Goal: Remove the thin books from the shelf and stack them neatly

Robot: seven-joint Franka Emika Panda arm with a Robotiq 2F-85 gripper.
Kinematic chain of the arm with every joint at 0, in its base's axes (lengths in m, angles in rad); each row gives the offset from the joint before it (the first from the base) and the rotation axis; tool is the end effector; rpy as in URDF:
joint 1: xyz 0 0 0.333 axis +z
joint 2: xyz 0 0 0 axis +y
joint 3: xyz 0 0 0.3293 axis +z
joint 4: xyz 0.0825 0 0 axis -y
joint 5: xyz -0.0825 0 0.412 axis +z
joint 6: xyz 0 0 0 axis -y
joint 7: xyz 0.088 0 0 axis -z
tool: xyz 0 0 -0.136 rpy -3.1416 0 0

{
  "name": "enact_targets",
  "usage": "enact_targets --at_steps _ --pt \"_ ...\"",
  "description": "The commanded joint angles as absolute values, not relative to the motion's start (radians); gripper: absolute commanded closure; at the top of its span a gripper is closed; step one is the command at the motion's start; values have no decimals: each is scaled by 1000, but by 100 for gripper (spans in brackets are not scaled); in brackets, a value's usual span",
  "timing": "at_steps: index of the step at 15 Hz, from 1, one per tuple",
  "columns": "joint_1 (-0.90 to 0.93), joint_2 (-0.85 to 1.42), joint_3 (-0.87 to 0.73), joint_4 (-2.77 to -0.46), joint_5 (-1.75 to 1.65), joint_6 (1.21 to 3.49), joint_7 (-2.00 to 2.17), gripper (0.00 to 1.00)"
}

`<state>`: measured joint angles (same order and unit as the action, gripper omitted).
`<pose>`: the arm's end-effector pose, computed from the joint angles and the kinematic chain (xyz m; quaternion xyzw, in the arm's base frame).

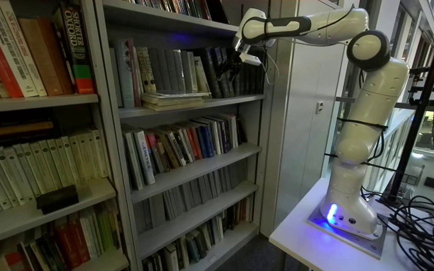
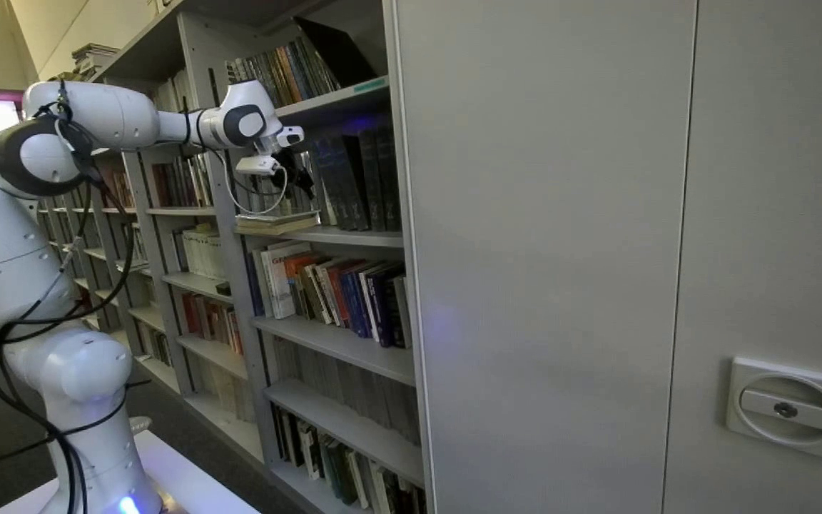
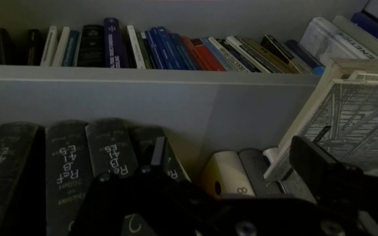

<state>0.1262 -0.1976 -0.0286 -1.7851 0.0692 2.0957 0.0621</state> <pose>0.5696 0.0593 0.6719 -0.9672 -0.0075 -0.2475 0.0560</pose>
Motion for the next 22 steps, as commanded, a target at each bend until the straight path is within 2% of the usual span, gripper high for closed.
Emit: enact_targets --at_steps 1,6,7,9,10,19,22 --pt "91 -330 -16 -1990 85 2265 -2 0" --pt "72 -343 -4 -2128 67 2384 42 0" --pt "71 -329 -1 -2133 66 2399 54 5" --pt "69 -308 4 -2135 66 2415 65 20" --pt "69 -296 7 -2125 65 2414 71 31" --pt "76 -275 42 -2069 64 2394 103 97" --pt "77 -273 58 -2057 59 2391 112 100"
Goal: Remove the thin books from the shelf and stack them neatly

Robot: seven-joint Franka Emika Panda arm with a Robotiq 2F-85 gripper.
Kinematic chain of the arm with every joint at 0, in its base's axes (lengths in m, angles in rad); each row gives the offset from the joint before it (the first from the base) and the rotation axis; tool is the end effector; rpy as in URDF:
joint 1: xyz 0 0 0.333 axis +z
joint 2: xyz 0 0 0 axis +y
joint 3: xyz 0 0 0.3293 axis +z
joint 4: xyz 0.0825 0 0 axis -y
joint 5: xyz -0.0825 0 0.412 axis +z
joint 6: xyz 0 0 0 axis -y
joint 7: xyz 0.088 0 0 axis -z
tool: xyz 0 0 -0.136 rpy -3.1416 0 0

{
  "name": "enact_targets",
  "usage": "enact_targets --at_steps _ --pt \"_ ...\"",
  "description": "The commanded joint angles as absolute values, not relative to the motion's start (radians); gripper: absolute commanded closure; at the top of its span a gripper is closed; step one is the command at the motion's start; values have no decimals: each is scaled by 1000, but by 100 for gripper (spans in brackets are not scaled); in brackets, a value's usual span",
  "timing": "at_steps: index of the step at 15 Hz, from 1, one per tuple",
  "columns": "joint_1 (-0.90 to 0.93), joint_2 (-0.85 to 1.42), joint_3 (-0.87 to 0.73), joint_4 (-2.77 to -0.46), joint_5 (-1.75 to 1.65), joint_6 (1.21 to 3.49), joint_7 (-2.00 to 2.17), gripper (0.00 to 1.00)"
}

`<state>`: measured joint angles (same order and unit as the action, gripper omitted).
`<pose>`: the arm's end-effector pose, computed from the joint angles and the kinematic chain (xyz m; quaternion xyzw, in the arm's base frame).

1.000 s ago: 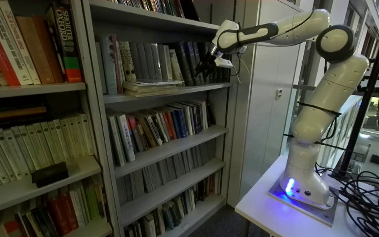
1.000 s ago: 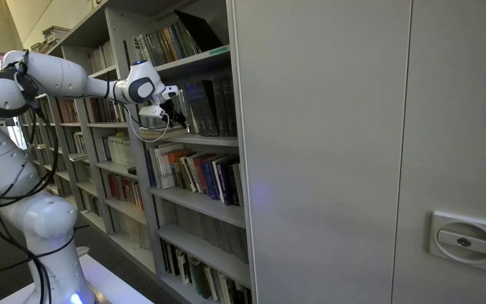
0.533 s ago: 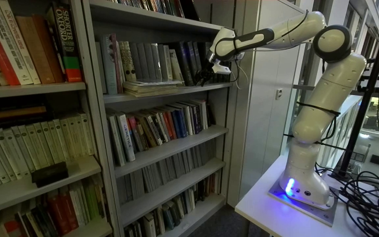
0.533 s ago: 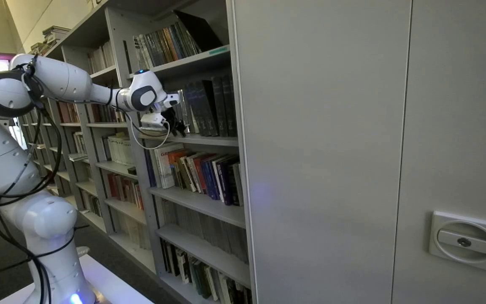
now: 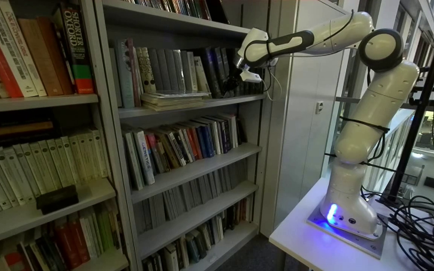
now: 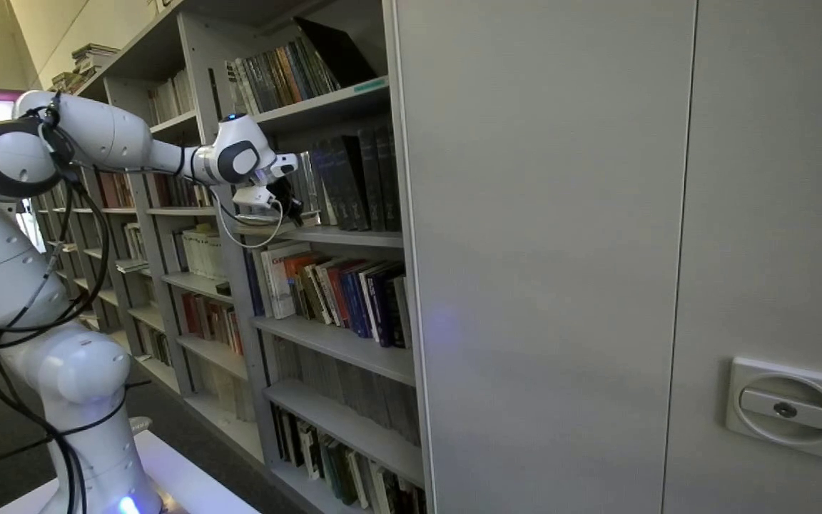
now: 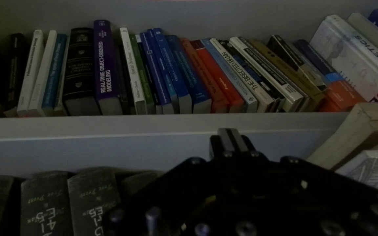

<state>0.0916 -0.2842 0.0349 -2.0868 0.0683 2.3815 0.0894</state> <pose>0.5500 0.0738 0.5921 -0.9581 -0.0015 -0.2810 0.0553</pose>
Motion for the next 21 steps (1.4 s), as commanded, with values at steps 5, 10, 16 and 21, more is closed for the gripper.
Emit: enact_targets --at_steps 5,10,16,21 --pt "80 -266 86 -2041 49 2384 138 100" --pt "85 -268 116 -2043 35 2377 154 100" --pt "99 -273 156 -2036 19 2365 142 100" --pt "111 -265 191 -2029 -18 2372 140 100"
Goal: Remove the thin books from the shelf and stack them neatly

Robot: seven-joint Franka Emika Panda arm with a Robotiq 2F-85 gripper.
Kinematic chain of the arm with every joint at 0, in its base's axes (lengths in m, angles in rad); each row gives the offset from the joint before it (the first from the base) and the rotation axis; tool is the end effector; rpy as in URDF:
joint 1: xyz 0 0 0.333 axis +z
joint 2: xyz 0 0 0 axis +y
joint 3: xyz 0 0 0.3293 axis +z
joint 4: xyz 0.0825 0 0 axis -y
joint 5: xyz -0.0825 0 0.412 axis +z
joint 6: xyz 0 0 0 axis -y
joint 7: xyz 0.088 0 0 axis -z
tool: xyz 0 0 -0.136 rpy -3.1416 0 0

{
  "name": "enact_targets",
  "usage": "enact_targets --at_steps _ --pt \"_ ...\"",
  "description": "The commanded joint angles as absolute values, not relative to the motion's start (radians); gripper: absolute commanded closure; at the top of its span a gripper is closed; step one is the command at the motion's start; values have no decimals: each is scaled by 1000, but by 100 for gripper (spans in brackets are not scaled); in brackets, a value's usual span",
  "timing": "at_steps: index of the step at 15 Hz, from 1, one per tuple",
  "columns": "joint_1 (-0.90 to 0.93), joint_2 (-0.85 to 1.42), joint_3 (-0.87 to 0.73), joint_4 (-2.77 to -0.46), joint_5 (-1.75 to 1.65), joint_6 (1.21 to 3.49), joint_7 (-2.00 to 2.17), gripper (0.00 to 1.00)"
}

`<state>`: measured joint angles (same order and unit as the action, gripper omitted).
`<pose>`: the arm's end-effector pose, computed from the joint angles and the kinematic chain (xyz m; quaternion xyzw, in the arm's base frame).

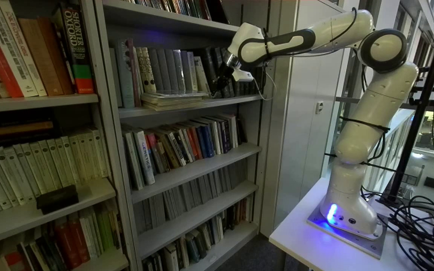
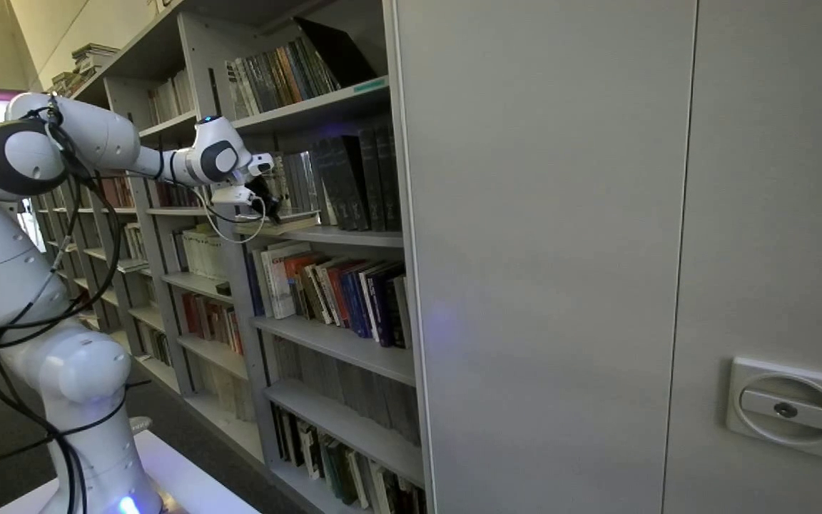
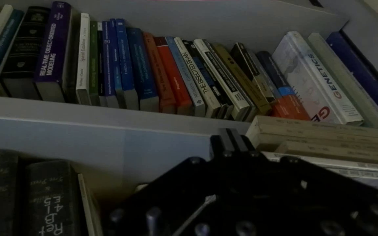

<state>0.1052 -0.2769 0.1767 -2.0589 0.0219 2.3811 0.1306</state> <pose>0.5352 0.1653 0.6013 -0.9533 -0.0708 -0.2899 0.0459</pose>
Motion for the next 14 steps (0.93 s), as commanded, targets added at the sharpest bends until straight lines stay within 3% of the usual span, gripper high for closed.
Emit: enact_targets --at_steps 1,14 --pt "113 -264 196 -2027 -28 2372 140 100" --pt "66 -246 164 -1978 -100 2342 151 100"
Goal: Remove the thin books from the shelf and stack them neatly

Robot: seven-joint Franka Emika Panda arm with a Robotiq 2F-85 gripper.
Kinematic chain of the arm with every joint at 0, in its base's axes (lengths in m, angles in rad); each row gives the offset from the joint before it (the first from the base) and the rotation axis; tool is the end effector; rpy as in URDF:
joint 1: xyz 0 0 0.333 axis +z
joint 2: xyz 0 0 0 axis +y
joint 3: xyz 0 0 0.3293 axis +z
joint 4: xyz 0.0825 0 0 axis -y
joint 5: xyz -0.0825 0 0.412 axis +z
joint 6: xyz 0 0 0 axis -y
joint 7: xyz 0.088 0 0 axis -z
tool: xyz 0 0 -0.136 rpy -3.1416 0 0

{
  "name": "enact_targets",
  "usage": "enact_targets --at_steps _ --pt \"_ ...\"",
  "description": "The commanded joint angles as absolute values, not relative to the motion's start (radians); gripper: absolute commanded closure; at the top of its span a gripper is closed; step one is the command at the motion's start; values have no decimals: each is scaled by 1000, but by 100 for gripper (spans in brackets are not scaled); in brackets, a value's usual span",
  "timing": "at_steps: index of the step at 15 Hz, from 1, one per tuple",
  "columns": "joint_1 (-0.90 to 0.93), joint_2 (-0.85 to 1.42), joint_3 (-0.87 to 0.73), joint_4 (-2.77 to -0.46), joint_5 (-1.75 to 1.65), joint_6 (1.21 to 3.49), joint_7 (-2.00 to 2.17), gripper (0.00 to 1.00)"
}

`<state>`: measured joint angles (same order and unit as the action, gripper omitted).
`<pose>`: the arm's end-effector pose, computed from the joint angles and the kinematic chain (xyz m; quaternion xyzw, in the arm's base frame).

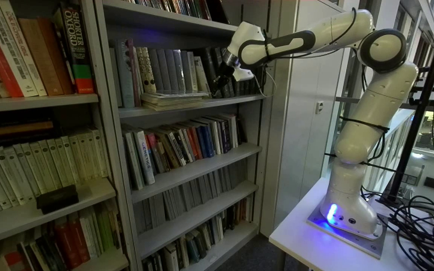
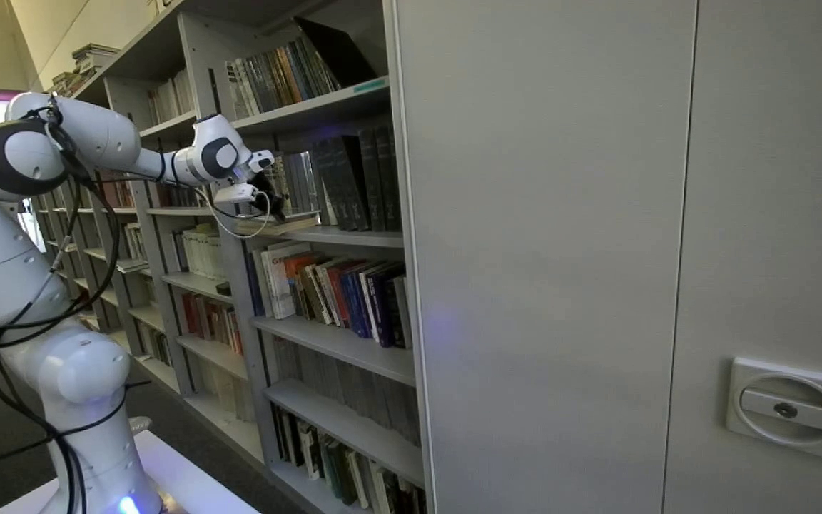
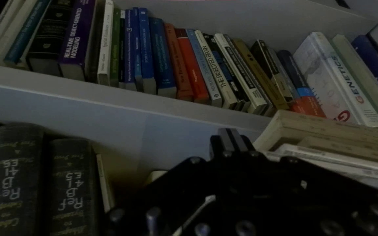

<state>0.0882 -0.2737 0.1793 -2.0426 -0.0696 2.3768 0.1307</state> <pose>0.5398 0.1557 0.6083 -0.9496 -0.0860 -0.3014 0.0053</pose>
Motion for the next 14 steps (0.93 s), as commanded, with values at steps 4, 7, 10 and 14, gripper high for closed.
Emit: enact_targets --at_steps 4,7,10,14 --pt "64 -229 161 -1945 -118 2330 158 100" --pt "69 -216 166 -1932 -125 2323 162 100" --pt "75 -211 170 -1931 -127 2319 169 100" --pt "86 -208 174 -1926 -118 2311 164 100"
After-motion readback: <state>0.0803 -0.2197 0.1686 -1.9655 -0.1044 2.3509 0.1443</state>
